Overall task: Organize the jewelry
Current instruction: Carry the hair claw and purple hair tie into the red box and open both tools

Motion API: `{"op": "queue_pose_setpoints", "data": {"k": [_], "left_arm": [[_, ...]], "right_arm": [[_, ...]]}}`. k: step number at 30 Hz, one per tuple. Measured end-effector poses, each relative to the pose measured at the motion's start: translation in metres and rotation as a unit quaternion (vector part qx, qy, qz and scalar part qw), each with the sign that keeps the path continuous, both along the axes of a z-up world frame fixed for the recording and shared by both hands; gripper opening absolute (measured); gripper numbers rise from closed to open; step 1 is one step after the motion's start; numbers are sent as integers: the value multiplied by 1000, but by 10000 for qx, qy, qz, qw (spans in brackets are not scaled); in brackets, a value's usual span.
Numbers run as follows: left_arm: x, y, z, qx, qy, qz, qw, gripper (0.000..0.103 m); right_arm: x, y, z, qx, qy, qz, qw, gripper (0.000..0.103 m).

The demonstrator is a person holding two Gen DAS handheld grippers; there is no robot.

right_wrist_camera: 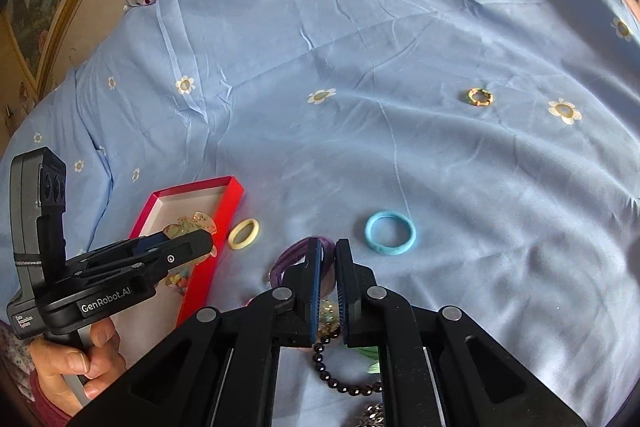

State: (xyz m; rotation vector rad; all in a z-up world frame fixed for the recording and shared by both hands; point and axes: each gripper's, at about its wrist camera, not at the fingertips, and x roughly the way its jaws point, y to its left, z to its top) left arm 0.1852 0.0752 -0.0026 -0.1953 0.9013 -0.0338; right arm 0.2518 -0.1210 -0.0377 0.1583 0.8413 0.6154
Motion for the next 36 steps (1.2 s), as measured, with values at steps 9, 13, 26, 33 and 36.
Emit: {"op": "queue_pose_setpoints", "data": {"k": [9,13,26,33,36], "left_arm": [[-26,43,6,105,-39,394,9992,37],[-34,65,6,132,-33,589,9982,37],[-44,118,-2,286,69,1009,9945,37],[-30,137,-16,496,267,1123,9921,37],[-23,144,-24,565,401,1129,9912,37]], "right_arm": [[-17,39,6,60,-17,420,9991,7],[-20,59,6,44,-5,618,9981,7],[-27,125,5,-11,5,1161,9932,7],[-18,161,-3,-44,45,1350,9908,7],[-13,172,-8,-73,80,1368,9905,7]]}}
